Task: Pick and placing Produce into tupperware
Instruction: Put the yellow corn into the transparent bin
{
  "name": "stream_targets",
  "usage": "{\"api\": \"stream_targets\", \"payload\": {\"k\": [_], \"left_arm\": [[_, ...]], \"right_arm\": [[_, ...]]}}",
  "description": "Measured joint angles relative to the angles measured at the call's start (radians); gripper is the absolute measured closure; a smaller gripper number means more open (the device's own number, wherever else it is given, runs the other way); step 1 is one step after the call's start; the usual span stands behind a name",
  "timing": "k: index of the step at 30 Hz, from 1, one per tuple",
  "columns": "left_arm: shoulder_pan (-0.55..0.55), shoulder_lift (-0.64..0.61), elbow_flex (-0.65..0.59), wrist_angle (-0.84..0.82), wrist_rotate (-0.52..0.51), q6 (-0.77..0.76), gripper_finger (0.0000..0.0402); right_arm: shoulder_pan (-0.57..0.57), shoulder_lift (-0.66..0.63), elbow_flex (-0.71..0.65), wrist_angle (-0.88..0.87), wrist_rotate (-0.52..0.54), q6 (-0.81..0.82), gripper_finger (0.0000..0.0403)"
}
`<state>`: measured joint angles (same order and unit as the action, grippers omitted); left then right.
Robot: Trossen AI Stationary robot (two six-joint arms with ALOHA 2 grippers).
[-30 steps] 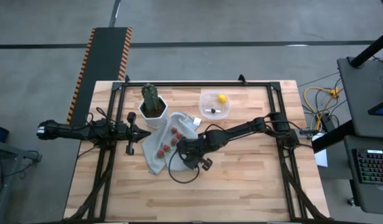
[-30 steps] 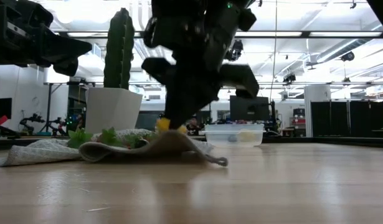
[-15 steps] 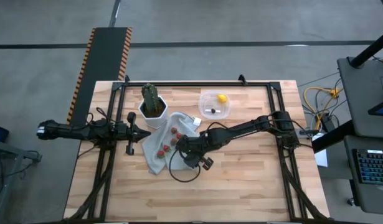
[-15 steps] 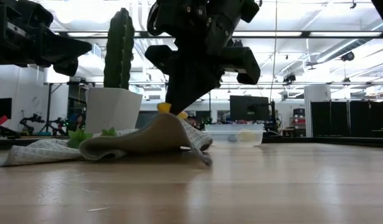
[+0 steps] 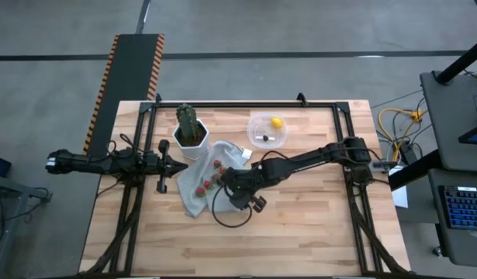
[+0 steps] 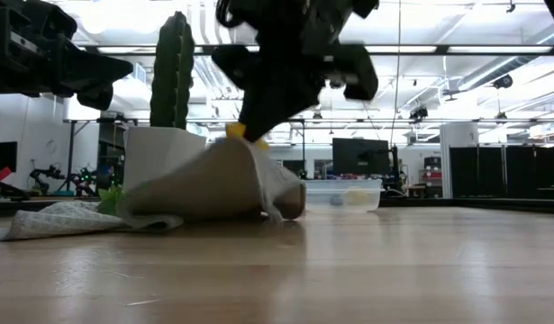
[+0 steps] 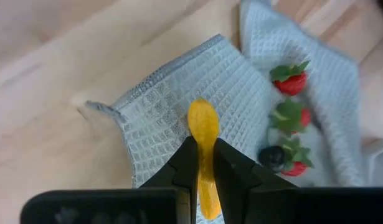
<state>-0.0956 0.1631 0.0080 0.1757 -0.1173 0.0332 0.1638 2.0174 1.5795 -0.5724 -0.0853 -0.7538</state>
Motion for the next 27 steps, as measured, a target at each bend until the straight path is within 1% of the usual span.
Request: {"api": "stream_targets", "payload": {"k": [7,27], "left_arm": [[0.000,0.000,0.000,0.000,0.000,0.000,0.0402],[0.000,0.000,0.000,0.000,0.000,0.000,0.0402]], "right_arm": [[0.000,-0.027,0.000,-0.001,-0.001,0.021,0.0369],[0.000,-0.012,0.000,-0.008,-0.003,0.021,0.0369]]}}
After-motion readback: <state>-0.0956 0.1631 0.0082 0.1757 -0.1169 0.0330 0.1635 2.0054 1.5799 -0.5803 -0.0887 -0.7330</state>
